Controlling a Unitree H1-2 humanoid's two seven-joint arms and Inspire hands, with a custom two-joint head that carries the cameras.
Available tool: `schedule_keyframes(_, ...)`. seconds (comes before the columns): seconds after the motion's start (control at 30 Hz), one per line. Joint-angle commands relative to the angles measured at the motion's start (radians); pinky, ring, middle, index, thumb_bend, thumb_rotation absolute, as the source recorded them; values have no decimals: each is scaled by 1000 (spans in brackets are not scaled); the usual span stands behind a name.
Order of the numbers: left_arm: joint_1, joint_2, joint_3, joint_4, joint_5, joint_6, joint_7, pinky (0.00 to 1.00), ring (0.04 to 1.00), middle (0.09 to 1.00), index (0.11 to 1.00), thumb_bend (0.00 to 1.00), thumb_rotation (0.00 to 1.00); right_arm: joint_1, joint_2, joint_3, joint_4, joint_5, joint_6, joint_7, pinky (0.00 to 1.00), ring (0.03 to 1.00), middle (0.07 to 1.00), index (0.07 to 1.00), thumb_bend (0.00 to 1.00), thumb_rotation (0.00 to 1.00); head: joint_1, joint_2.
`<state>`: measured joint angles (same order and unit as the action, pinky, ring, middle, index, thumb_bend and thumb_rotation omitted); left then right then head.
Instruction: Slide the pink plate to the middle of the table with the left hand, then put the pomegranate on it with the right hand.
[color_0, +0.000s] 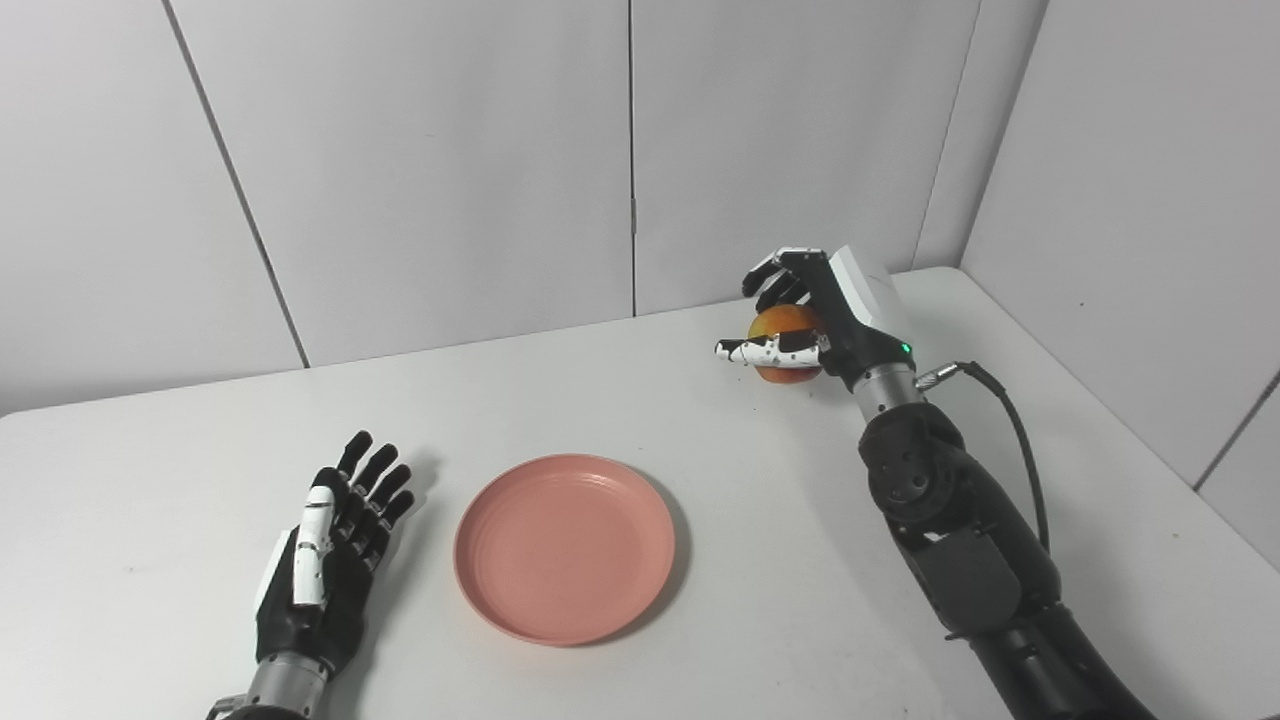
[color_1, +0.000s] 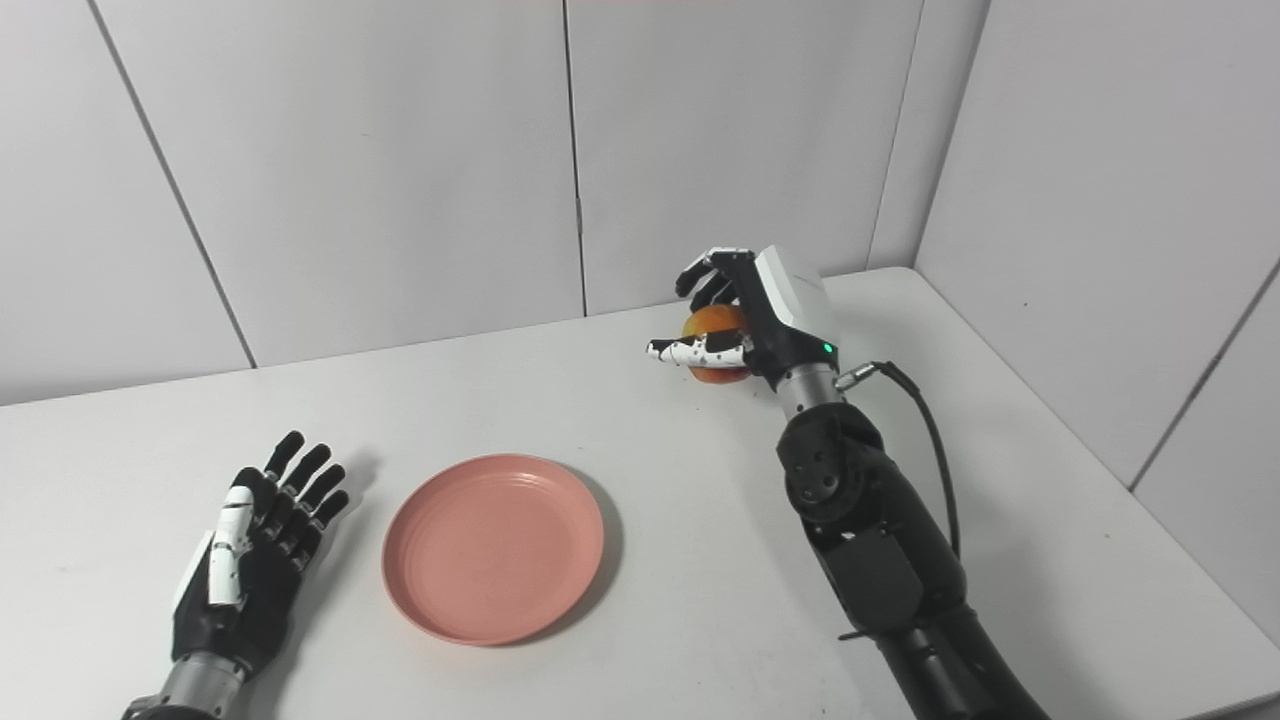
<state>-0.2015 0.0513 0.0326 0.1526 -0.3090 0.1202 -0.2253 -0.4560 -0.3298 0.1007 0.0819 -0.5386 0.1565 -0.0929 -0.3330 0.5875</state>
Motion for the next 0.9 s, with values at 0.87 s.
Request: schedule_keyframes(0.87,-5,-84,-24,27,86,31,79,924,920,932,930,408,1000,-42,213,216,-120,-52,-62,60,333,401,459,487,496,135,149,6)
